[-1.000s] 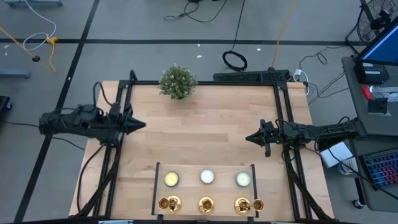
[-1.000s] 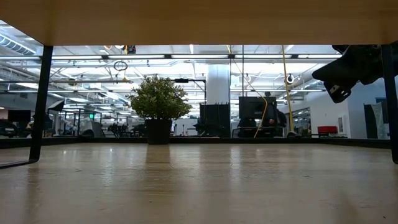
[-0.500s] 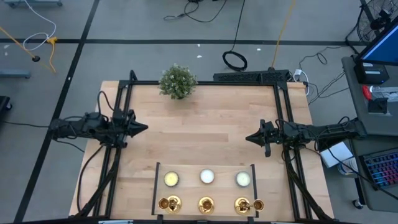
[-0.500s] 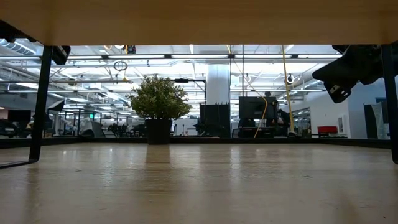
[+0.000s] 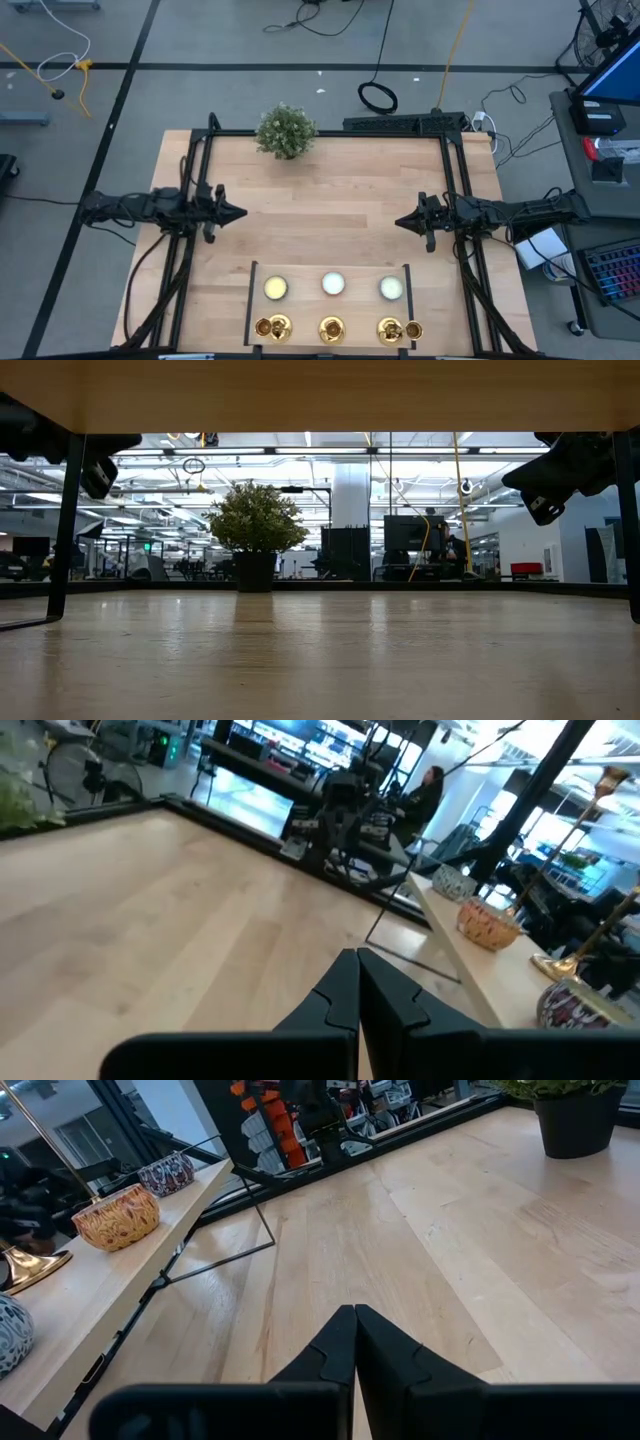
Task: Pick & Place candle stick holders
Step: Return to Home Position
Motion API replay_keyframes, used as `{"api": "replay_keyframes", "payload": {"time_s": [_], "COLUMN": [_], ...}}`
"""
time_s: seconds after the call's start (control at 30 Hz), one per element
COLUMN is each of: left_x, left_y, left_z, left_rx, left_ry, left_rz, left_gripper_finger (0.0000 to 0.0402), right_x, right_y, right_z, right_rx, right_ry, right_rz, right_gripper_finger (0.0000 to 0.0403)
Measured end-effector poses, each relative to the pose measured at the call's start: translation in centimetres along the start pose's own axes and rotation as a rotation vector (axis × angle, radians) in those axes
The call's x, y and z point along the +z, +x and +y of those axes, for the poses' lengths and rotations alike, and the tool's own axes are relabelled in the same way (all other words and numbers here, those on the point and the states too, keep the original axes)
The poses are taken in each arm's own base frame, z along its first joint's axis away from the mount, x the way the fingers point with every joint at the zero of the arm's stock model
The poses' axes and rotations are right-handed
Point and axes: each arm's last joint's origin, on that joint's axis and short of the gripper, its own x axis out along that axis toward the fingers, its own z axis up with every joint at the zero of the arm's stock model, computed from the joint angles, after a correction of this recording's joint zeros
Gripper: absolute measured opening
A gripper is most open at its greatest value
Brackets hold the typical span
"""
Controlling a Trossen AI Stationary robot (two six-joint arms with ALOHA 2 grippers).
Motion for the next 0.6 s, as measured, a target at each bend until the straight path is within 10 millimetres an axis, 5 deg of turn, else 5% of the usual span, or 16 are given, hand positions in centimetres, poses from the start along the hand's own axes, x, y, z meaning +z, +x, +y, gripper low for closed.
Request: {"api": "replay_keyframes", "payload": {"time_s": [0.6], "left_x": [-1.09], "left_y": [0.35], "left_z": [0.41], "left_rx": [-0.007], "left_ry": [0.060], "left_rz": [0.035], "left_gripper_finger": [0.0005], "right_x": [0.00], "right_y": [0.00], "right_z": [0.00], "right_rx": [0.001], "right_ry": [0.000], "right_rz": [0.000], "right_gripper_finger": [0.0004]}}
